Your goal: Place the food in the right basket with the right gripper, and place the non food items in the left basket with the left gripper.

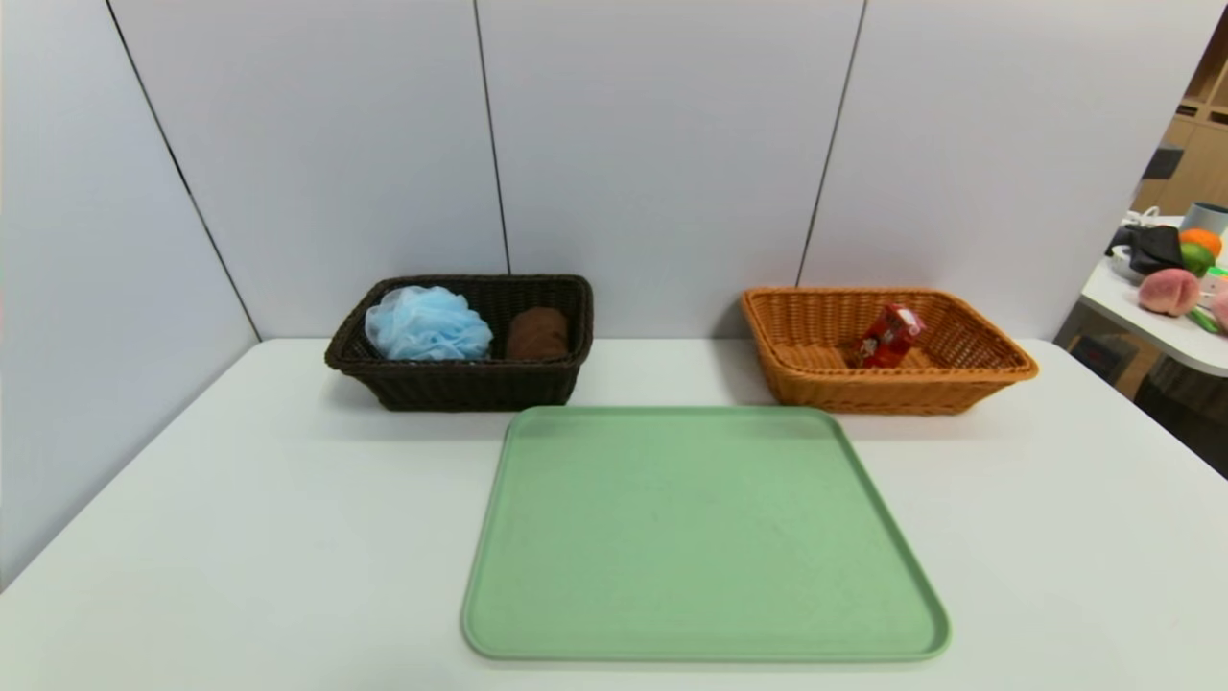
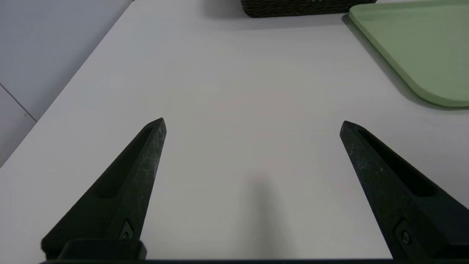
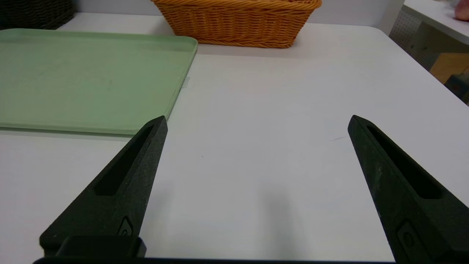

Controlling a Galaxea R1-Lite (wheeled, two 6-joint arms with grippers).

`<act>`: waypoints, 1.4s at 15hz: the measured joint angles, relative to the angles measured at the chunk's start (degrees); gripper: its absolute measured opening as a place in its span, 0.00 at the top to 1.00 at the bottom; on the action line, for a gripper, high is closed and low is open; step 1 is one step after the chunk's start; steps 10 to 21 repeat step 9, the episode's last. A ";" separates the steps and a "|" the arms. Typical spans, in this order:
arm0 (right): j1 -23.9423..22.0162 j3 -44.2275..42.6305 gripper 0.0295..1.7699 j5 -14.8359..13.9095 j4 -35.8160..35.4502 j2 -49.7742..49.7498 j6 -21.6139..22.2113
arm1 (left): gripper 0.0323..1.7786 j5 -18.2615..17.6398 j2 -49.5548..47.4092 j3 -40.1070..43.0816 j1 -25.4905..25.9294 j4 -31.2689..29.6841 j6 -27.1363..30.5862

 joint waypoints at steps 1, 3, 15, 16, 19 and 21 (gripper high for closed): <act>0.00 0.00 0.04 0.04 0.02 0.00 0.02 | 0.05 0.18 0.00 0.37 0.00 -1.49 -0.49; 0.00 0.00 0.04 -0.10 0.04 0.00 0.20 | 0.05 0.21 0.00 0.74 0.00 -2.41 -0.50; 0.00 0.00 0.04 -0.24 -0.05 0.00 0.48 | 0.05 0.22 0.00 0.85 0.00 -2.50 -0.77; 0.00 0.00 0.04 -0.24 -0.05 0.00 0.48 | 0.05 0.22 0.00 0.85 0.00 -2.50 -0.77; 0.00 0.00 0.04 -0.24 -0.05 0.00 0.48 | 0.05 0.22 0.00 0.85 0.00 -2.50 -0.77; 0.00 0.00 0.04 -0.24 -0.05 0.00 0.48 | 0.05 0.22 0.00 0.85 0.00 -2.50 -0.77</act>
